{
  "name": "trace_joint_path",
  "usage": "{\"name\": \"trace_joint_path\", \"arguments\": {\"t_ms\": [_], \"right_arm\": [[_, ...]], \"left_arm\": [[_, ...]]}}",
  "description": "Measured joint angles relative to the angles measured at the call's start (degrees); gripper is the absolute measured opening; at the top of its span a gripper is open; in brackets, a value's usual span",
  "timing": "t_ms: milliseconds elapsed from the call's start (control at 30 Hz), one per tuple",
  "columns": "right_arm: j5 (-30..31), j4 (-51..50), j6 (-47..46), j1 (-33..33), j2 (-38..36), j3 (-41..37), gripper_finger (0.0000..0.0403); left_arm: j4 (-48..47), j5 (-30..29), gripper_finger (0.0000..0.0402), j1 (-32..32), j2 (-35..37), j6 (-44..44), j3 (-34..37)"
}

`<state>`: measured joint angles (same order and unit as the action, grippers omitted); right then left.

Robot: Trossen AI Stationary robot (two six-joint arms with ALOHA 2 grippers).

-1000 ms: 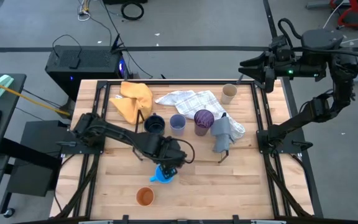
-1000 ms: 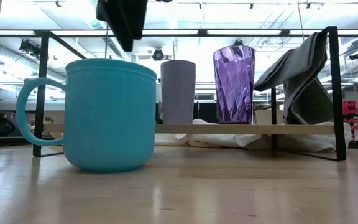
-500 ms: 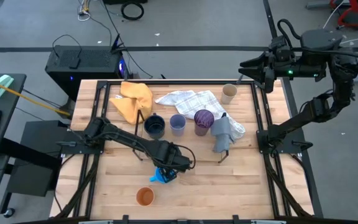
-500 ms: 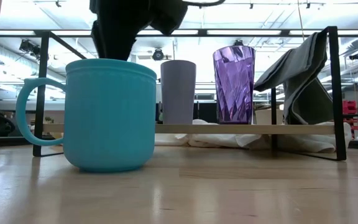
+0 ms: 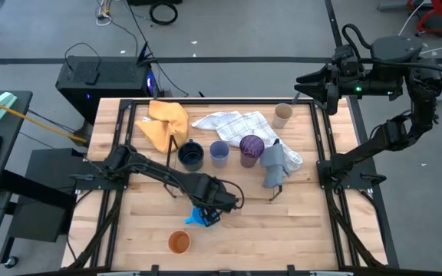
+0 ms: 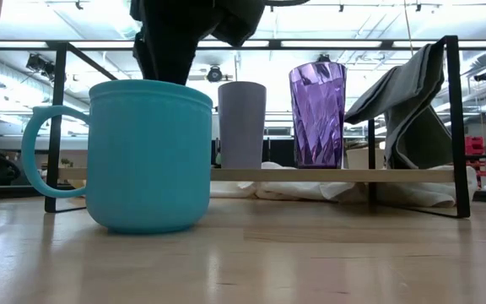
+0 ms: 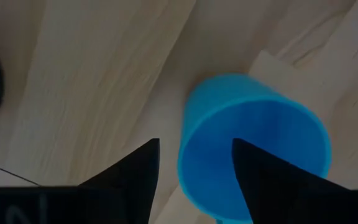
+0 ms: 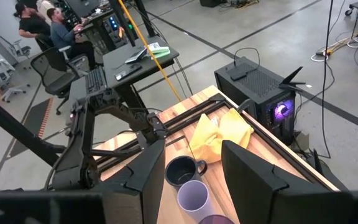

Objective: Stack small to large cups/mugs on shelf
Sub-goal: Put the light blue mug on the shelf

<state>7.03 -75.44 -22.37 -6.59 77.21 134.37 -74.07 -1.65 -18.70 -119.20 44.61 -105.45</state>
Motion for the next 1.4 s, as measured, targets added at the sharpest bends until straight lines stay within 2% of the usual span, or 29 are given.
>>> {"name": "trace_joint_path", "arguments": {"t_ms": [433, 833, 1000, 1200, 1400], "right_arm": [[0.0, -0.1, -0.6, 0.0, 0.0, 0.0, 0.0164], [0.0, -0.2, -1.0, 0.0, 0.0, 0.0, 0.0164], [0.0, -0.2, -1.0, 0.0, 0.0, 0.0, 0.0164], [0.0, -0.2, -1.0, 0.0, 0.0, 0.0, 0.0163], [0.0, -0.4, -1.0, 0.0, 0.0, 0.0, 0.0158]], "left_arm": [[0.8, 0.1, 0.0207, 0.5, -2.5, -5.1, -0.1], [0.1, 2.2, 0.0184, 0.6, -5.3, -9.8, 0.0], [-0.8, 2.1, 0.0138, 0.6, -5.4, -13.0, 0.0], [-0.9, 3.2, 0.0021, 0.6, -5.4, -15.3, 0.0], [-1.0, 3.6, 0.0012, 0.8, -5.3, -16.5, 0.0]]}}
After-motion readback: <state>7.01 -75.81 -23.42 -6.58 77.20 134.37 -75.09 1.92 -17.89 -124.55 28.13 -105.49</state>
